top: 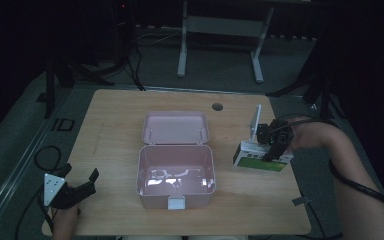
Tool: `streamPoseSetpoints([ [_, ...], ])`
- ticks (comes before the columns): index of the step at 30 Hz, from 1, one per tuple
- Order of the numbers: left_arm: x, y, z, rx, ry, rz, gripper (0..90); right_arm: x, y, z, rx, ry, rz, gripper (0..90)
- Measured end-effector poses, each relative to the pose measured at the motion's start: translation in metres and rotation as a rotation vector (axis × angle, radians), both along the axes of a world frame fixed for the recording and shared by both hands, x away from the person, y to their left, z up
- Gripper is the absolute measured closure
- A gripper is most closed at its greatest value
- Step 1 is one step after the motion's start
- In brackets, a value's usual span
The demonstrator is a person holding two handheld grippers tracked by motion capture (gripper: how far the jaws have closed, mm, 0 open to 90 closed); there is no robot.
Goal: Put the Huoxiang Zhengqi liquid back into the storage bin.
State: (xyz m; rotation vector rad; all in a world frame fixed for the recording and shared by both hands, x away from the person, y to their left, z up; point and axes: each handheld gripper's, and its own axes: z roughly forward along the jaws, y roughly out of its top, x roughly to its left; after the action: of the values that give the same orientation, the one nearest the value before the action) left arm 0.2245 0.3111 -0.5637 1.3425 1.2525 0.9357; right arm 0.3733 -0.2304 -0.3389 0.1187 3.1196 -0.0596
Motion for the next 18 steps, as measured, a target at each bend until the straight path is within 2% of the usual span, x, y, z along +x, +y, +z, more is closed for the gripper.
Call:
streamPoseSetpoints([
  [6, 0.000, 0.000, 0.000, 0.000, 0.001, 0.001, 3.0, -0.003, 0.003, 0.010, -0.002, 0.003, 0.006, 61.9],
  [13, 0.000, 0.000, 0.000, -0.001, 0.000, 0.000, 3.0, -0.005, 0.012, 0.027, -0.004, -0.022, 0.009, 61.9],
  [18, 0.000, 0.000, 0.000, -0.002, 0.000, -0.001, 3.0, -0.007, 0.017, 0.026, -0.024, -0.022, 0.011, 61.9],
])
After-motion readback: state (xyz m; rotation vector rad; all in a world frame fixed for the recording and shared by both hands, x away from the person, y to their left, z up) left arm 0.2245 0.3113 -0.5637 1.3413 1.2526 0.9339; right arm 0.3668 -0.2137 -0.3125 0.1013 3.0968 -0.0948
